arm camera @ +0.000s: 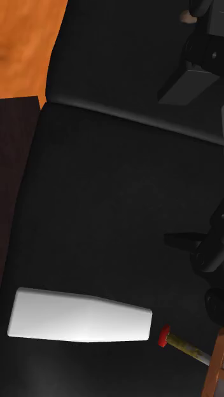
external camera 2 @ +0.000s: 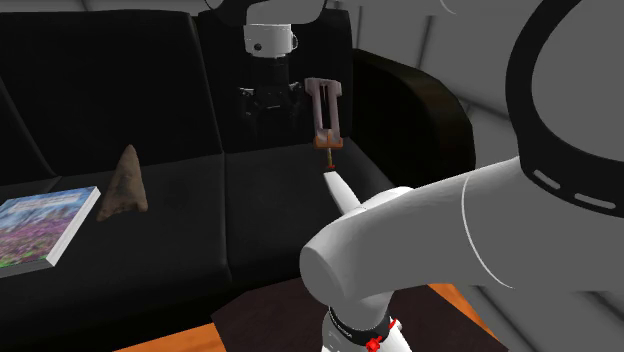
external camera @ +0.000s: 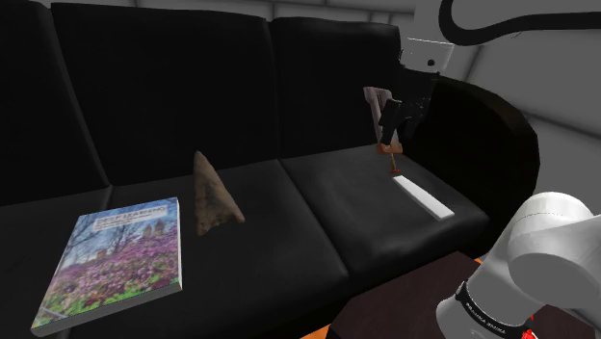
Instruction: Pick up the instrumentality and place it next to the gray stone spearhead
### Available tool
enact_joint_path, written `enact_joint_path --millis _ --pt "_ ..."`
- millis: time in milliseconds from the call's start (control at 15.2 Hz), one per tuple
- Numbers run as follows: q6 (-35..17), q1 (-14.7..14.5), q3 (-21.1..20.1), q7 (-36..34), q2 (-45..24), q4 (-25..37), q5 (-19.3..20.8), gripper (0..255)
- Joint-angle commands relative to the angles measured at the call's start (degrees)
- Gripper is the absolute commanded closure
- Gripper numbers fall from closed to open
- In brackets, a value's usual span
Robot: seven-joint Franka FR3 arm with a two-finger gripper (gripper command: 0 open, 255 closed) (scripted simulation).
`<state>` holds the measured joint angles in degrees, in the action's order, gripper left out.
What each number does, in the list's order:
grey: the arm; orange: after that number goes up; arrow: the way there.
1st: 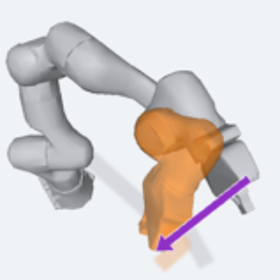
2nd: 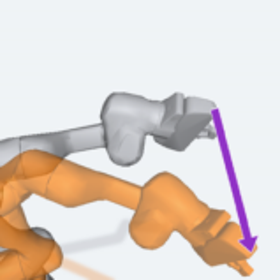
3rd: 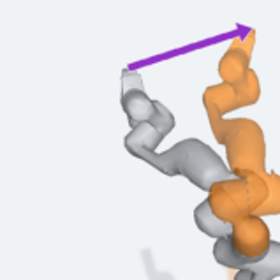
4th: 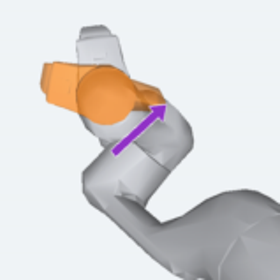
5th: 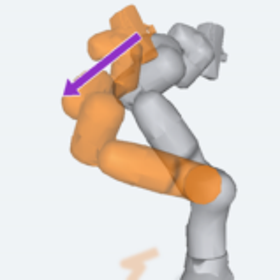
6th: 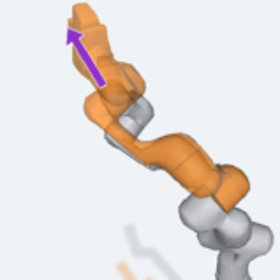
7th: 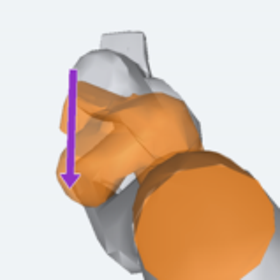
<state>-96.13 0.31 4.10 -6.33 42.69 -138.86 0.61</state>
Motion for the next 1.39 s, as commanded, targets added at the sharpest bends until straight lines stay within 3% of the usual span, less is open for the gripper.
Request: enact_joint_path --millis 0,726,1320 --pt "0.0 0.0 0.0 0.0 0.0 0.0 0.0 0" --pt "-13.85 8.16 8.58 4.18 2.18 -15.76 8.1 0" --pt "-28.33 16.44 17.55 8.08 -3.57 -23.81 16.28 0"
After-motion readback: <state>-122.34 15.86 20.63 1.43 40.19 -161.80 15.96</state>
